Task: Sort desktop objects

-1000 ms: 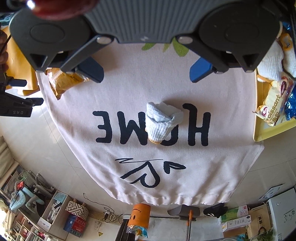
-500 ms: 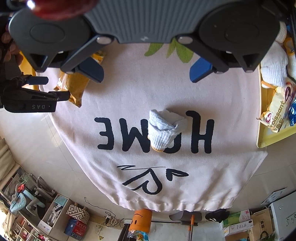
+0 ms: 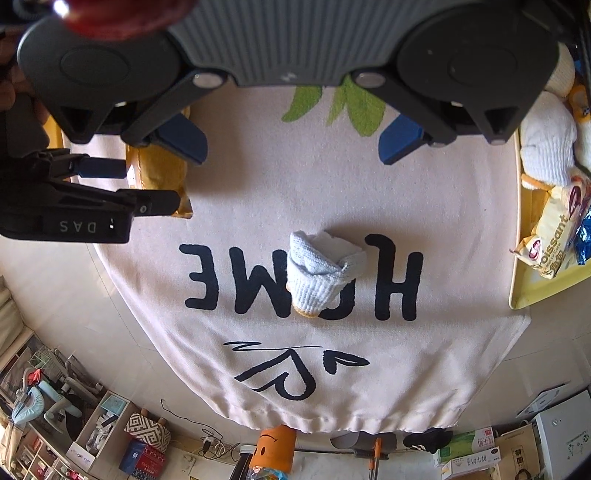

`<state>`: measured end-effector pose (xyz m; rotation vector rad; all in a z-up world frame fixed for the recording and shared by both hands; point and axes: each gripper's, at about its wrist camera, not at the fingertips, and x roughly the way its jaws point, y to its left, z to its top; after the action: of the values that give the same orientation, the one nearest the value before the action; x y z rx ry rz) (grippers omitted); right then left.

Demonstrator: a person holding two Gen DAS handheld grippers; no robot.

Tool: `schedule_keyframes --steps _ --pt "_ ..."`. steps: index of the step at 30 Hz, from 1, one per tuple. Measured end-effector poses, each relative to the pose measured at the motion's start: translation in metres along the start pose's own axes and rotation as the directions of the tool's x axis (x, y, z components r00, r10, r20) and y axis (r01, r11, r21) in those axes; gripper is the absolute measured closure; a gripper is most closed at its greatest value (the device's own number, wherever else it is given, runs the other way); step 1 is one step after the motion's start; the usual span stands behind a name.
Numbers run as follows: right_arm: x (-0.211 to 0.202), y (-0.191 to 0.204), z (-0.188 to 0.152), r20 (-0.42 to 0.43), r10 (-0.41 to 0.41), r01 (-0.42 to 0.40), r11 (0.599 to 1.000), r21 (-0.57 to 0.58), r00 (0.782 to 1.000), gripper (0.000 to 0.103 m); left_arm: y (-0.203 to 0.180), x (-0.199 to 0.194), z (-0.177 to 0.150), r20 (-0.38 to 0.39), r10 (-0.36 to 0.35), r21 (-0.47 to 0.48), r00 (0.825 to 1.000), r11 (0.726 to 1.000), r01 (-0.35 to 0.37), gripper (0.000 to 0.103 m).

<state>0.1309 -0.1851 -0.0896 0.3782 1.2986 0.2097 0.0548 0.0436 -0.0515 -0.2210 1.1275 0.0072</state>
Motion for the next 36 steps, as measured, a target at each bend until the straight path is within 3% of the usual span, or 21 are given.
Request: schedule_keyframes --steps 8,13,16,19,23,26,31,36 --pt "0.006 0.012 -0.002 -0.004 0.068 -0.068 0.997 -0.037 0.998 0.022 0.012 -0.002 0.001 -0.002 0.012 -0.026 1.0 1.0 -0.012 0.001" --pt "0.017 0.025 -0.008 -0.07 0.174 -0.175 0.984 -0.015 0.982 0.022 0.025 -0.004 -0.002 -0.012 0.02 -0.04 1.0 0.999 -0.02 0.001" --pt "0.017 0.031 -0.009 -0.086 0.157 -0.16 0.987 -0.028 0.984 0.023 0.033 -0.006 -0.003 -0.02 0.016 -0.058 1.0 0.998 -0.017 0.001" --pt "0.001 0.028 -0.003 -0.029 0.104 -0.105 0.994 -0.037 0.994 0.023 0.036 -0.006 -0.002 -0.024 0.009 -0.083 1.0 0.996 -0.011 0.001" --pt "-0.019 0.014 0.002 0.051 -0.042 0.045 0.997 -0.059 0.998 0.023 0.028 -0.006 -0.002 -0.031 -0.023 -0.081 0.999 0.996 0.02 0.001" --pt "-0.023 0.009 0.001 0.069 -0.187 0.194 0.973 -0.124 0.98 0.023 0.019 -0.007 -0.003 -0.023 -0.025 -0.052 0.999 0.998 0.024 0.001" --pt "-0.02 0.001 -0.009 0.082 -0.35 0.359 0.905 -0.229 0.933 0.023 0.013 -0.006 -0.007 -0.03 -0.017 -0.017 0.999 1.0 0.017 0.001" --pt "-0.018 -0.004 -0.007 0.103 -0.427 0.439 0.864 -0.247 0.898 0.023 0.014 -0.009 -0.007 -0.023 -0.022 -0.023 0.999 1.0 0.021 0.001"
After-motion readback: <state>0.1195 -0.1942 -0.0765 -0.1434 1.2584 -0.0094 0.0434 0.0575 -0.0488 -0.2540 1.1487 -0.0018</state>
